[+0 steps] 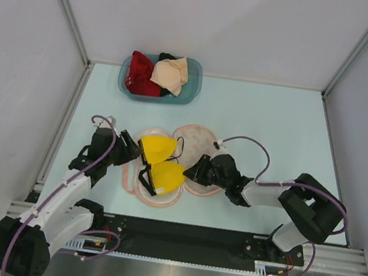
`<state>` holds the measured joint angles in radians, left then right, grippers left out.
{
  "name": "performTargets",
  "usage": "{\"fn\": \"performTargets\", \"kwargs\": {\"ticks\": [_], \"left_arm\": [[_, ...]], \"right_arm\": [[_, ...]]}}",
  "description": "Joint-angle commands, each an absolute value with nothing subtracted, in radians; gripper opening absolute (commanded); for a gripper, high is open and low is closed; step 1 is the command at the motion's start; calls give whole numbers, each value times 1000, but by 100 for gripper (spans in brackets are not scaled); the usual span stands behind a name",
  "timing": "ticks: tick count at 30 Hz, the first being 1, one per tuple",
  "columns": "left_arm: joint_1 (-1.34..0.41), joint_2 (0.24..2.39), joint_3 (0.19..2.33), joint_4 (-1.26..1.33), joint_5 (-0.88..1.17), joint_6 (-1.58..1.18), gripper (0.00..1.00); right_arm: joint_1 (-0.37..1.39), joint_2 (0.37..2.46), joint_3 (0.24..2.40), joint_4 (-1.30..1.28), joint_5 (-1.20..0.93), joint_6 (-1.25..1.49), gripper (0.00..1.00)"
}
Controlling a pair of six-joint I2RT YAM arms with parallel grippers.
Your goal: Place the bra in the laundry bag and zip it closed
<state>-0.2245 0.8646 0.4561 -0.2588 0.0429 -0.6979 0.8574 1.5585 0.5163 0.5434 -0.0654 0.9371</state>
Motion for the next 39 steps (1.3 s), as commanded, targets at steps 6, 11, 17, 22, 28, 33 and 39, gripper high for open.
{"fn": "performTargets", "kwargs": {"ticks": [6, 11, 17, 22, 28, 33, 39], "left_arm": [[-230, 821, 506, -304, 130, -680, 58], [-322, 854, 541, -297, 129, -635, 57], [-489, 770, 549, -327, 5, -686, 58], [-569, 703, 535, -344, -23, -722, 58], [-612, 699, 532, -351, -9, -742, 59], [-618, 706, 543, -359, 15, -727, 59], [-620, 680, 541, -388, -21, -719, 60]], "right_arm": [[856, 1458, 520, 459, -161, 920, 58], [857, 1281, 509, 225, -129, 865, 77], [804, 996, 543, -191, 190, 734, 86], [652, 882, 519, -321, 313, 660, 83], [465, 885, 384, -108, 111, 615, 70], [437, 1012, 322, 73, 40, 598, 70], [440, 1133, 319, 230, 9, 574, 65]]}}
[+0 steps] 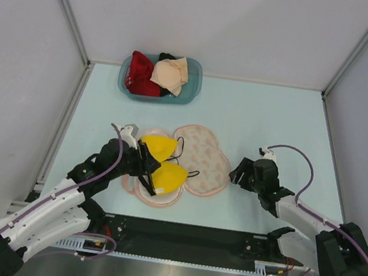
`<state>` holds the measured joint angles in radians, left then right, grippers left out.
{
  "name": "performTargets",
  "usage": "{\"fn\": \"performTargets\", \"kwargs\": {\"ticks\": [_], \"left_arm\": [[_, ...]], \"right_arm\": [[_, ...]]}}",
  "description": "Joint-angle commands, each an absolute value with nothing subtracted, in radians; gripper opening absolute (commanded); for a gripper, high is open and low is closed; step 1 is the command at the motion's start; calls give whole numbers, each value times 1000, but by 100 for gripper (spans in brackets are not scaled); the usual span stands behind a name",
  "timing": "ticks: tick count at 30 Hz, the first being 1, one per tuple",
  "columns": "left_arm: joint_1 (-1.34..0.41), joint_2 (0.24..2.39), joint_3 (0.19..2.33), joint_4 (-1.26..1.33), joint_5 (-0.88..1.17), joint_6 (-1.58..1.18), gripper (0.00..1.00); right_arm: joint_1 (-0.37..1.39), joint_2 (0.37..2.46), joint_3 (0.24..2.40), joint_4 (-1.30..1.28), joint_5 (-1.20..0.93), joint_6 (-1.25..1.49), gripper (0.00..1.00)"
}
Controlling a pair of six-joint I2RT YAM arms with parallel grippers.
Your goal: Place the bra in the laundry bag and zip it closed
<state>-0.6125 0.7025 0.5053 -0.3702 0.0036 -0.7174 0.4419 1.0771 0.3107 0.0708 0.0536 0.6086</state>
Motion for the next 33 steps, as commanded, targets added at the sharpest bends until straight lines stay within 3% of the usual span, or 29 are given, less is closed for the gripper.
{"fn": "performTargets", "kwargs": {"ticks": [1, 5, 10, 14, 18, 22, 26, 33], "left_arm": [[-620, 678, 541, -397, -55, -719, 60], [-620, 689, 581, -445, -124, -727, 62], [-618, 725, 618, -436, -166, -719, 61], [-615, 833, 618, -374, -105, -704, 50], [-615, 958, 586, -269, -78, -703, 47], [-614, 1018, 554, -235, -133, -709, 39], [-614, 1063, 515, -193, -199, -713, 38], [-615, 1157, 469, -126, -193, -718, 35]], "right_arm": [[440, 1166, 324, 248, 9, 574, 64], [449, 1245, 347, 279, 9, 586, 61], [518, 1319, 377, 295, 58, 600, 50], [551, 1357, 396, 288, 144, 609, 45], [554, 1361, 399, 311, 156, 604, 29], [557, 1306, 420, 278, 166, 580, 14], [607, 1197, 482, 158, 183, 551, 2], [816, 1055, 629, 57, 213, 546, 0]]}}
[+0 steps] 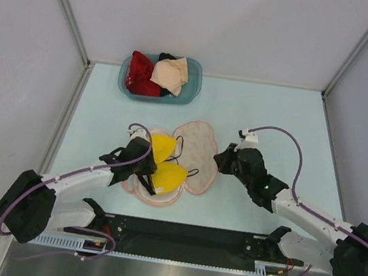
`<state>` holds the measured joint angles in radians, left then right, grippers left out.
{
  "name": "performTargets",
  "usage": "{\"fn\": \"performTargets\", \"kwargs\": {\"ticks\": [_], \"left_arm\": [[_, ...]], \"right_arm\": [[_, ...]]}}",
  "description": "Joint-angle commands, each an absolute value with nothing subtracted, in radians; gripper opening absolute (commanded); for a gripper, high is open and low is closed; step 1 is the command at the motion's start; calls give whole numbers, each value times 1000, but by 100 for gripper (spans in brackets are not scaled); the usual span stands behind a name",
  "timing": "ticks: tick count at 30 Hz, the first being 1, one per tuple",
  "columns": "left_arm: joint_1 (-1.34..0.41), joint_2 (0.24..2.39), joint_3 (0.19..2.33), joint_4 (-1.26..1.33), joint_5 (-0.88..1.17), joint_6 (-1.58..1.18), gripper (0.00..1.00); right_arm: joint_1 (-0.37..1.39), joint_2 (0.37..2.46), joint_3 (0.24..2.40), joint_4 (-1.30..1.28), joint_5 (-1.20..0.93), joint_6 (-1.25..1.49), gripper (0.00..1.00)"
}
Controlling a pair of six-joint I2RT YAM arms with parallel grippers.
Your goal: Place the bra in the laundry bag and zip it closed
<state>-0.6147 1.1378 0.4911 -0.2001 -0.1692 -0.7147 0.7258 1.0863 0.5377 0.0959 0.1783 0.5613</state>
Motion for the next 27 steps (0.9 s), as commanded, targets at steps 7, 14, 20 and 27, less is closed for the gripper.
{"fn": "performTargets", "kwargs": {"ticks": [7, 14, 20, 27], "left_arm": [[-614, 1149, 454, -103, -190, -719, 34], [-614, 1109, 420, -92, -190, -741, 32], [-614, 1008, 407, -141, -212, -745, 33], [-614, 813, 422, -374, -297, -867, 40]], "right_arm": [[1035, 1185, 742, 173, 189, 626, 0], [1111, 1394, 788, 345, 143, 683, 0], [1109, 1433, 805, 364, 143, 687, 0], [1086, 1410, 801, 324, 138, 701, 0]]}}
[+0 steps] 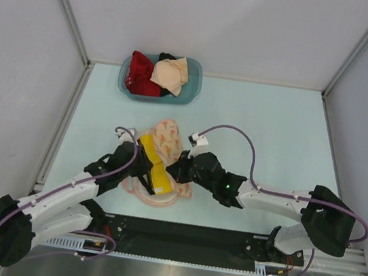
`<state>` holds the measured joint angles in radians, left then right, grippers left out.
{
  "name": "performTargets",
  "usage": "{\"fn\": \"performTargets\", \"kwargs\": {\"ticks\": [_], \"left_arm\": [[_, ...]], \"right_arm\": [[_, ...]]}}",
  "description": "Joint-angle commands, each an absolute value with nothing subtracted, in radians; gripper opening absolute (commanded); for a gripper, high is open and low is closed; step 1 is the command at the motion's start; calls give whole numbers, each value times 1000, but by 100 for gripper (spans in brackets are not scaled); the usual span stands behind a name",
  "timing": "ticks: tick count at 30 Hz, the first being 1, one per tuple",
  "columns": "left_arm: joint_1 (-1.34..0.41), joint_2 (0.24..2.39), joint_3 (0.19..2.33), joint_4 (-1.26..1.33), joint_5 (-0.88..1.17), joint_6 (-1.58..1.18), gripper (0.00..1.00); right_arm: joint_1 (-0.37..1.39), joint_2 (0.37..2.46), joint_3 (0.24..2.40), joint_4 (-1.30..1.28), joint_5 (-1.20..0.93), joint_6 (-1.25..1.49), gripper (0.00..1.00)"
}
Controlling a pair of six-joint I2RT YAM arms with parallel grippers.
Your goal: Place the bra in the laundry bag and zip it closed
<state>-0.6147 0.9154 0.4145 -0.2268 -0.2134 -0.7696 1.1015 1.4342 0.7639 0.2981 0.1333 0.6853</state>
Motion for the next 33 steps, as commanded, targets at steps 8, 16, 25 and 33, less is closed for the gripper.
{"fn": "performTargets", "kwargs": {"ticks": [8, 16, 25, 33], "left_arm": [[-553, 630, 365, -442, -442, -924, 28], [-428, 920, 357, -218, -305, -824, 1], [-425, 1034, 262, -35, -239, -841, 0], [-425, 991, 235, -17, -199, -851, 0]], "right_arm": [[1085, 1433, 825, 318, 91, 698, 0], [1091, 1469, 865, 307, 65, 692, 0], [1133, 1669, 972, 445, -101, 814, 0], [1163, 1885, 1019, 537, -155, 877, 0]]}}
